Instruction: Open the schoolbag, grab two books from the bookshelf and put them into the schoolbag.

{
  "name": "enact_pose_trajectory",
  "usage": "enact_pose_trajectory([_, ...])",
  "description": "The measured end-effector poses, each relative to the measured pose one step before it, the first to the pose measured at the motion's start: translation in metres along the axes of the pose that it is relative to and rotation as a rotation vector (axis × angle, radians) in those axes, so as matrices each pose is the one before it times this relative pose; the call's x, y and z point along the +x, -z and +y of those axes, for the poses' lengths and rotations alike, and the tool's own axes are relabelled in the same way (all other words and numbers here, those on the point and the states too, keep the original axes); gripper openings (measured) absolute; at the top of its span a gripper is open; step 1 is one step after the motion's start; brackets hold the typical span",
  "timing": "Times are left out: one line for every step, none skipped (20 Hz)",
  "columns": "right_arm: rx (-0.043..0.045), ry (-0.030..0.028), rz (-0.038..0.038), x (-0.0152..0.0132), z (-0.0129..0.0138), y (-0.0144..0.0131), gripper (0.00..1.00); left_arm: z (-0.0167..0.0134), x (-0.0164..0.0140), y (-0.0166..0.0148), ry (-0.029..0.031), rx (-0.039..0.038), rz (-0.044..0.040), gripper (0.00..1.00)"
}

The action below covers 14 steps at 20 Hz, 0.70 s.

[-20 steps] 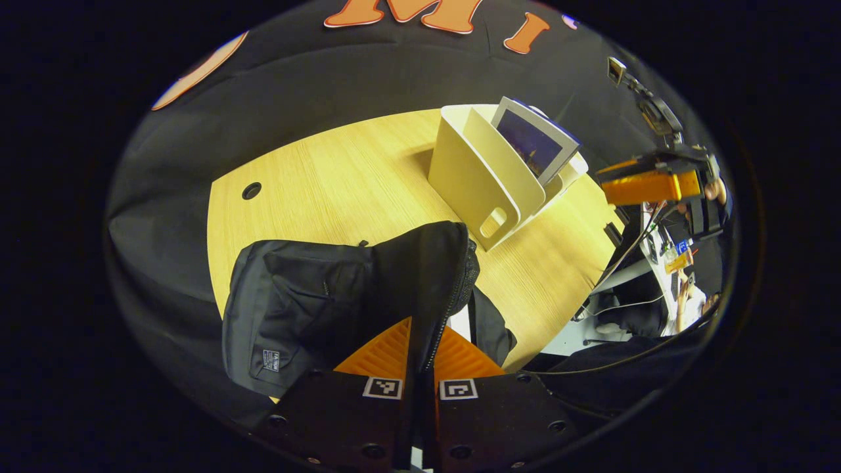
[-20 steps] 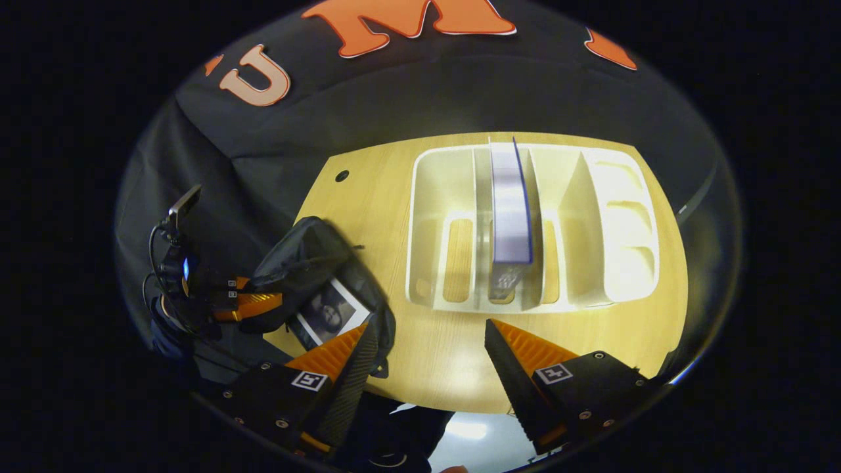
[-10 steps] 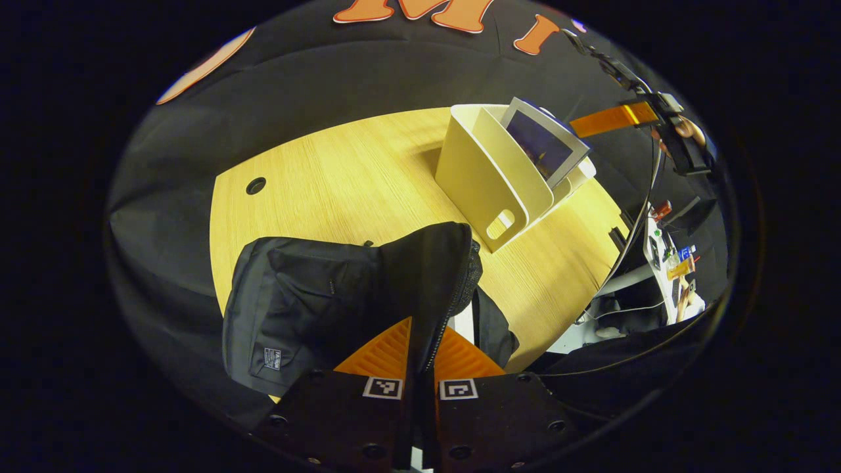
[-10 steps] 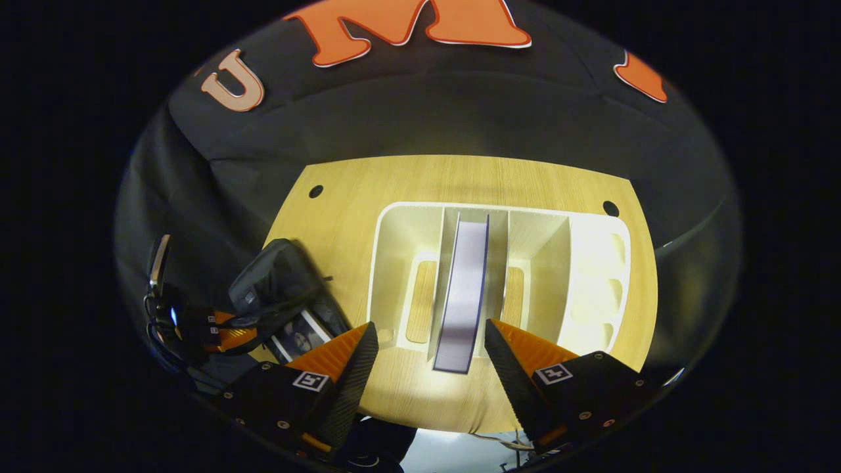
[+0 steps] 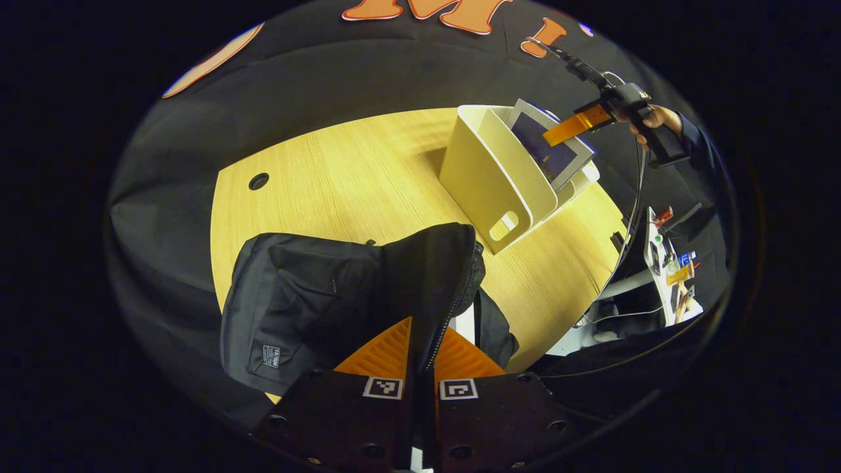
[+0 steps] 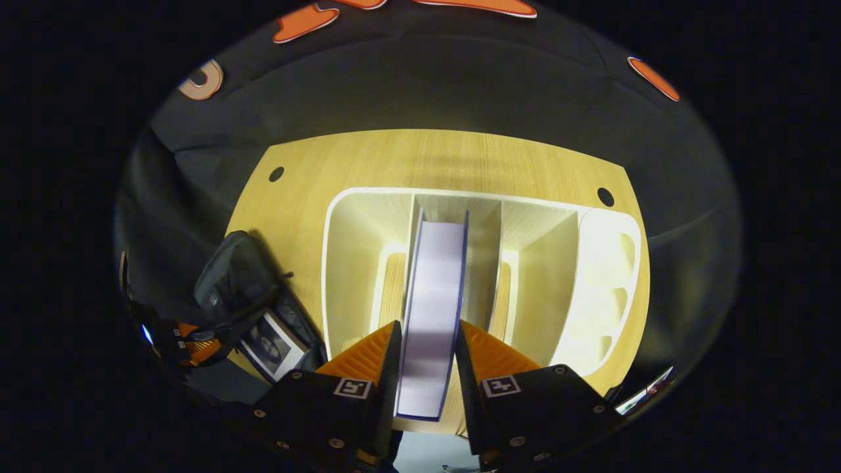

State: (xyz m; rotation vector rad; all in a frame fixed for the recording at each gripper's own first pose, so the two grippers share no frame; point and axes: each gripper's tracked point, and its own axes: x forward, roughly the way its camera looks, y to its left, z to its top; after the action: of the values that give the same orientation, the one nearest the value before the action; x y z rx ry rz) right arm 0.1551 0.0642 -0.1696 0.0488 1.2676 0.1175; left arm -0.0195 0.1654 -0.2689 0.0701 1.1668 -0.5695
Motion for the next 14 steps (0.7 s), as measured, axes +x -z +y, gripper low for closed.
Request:
enact_pose_trajectory([0.00615,0.02312,0.00329,0.00236,-0.00306,0.00097,0.43,0.00144,0.00063,-0.00038,0.00367,-0.00088,0.00052,0.07])
enact_pose_trajectory([0.01557,0.01991,0.00307,-0.0021,-0.00385,0.00191,0.39,-0.00047,0.00001,-0.00047,0.00356,0.0033,-0.00154,0.07])
enact_pose_trajectory([0.01955,0.0074,0.00471,-0.00208,-0.00195,0.0038,0.37,0.00103,-0.0002,0.0008,0.00181,0.00181,-0.00026,0.07])
enact_pose_trajectory([0.01747,-0.00201,-0.004,-0.00436,-0.0009,0.00218,0.34,0.00004,0.00055,-0.00039,0.00273,0.00498,-0.00242,0.07])
enact_pose_trajectory([0.01196,-0.00165,-0.00505,-0.00449,-0.00088,0.00225,0.34,0.00028,0.00056,0.00043,0.00301,0.00188,-0.00005,0.07])
enact_pose_trajectory([0.01169,0.00487,-0.00219,-0.00519,-0.00148,0.00438,0.33,-0.00005,-0.00026,-0.00012,0.00381,0.00308,-0.00111,0.07])
enact_pose_trajectory([0.00358,0.00594,-0.0063,-0.00497,-0.00234,0.0047,0.33,-0.00001,-0.00034,0.00106,0.00376,0.00272,-0.00029,0.07])
enact_pose_trajectory([0.00291,0.00573,-0.00688,-0.00605,-0.00179,0.00483,0.31,0.00011,-0.00076,-0.00072,0.00375,0.00534,-0.00151,0.07])
enact_pose_trajectory([0.00371,0.0006,-0.007,-0.00665,0.00018,0.00558,0.31,0.0002,0.00025,0.00077,0.00222,0.00531,-0.00146,0.07])
enact_pose_trajectory([0.00634,-0.00556,-0.00568,-0.00728,0.00104,0.00698,0.31,-0.00108,-0.00028,0.00001,0.00345,0.00679,-0.0014,0.07])
enact_pose_trajectory([0.00838,-0.00728,-0.00675,-0.00819,0.00158,0.00672,0.31,0.00048,-0.00065,-0.00018,0.00294,0.00734,-0.00104,0.06])
enact_pose_trajectory([0.00774,-0.00403,-0.00531,-0.00615,0.00146,0.00744,0.31,-0.00024,-0.00042,0.00066,0.00258,0.0063,-0.00112,0.07])
enact_pose_trajectory([0.00575,0.00051,-0.00553,-0.00542,0.00031,0.00792,0.31,0.0004,-0.00031,0.00102,0.00366,0.00859,0.0001,0.07])
enact_pose_trajectory([0.00187,0.00256,-0.00385,-0.00547,0.00106,0.00645,0.31,0.00051,-0.00045,-0.0005,0.00147,0.00809,-0.00013,0.06])
